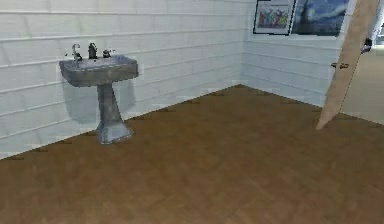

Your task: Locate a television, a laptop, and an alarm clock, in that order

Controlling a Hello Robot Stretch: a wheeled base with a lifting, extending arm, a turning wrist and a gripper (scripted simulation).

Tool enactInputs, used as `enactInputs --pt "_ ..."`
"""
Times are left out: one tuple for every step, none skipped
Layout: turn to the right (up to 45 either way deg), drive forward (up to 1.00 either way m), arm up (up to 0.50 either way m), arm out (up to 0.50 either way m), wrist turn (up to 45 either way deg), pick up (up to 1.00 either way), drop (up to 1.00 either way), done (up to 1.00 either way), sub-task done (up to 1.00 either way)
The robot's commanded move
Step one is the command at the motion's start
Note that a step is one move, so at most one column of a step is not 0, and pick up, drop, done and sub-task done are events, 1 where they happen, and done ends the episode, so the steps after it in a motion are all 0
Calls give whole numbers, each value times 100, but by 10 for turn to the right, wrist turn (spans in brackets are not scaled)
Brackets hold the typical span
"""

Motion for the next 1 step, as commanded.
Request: enactInputs --pt "450 0 0 0 0 0 0 0 0"
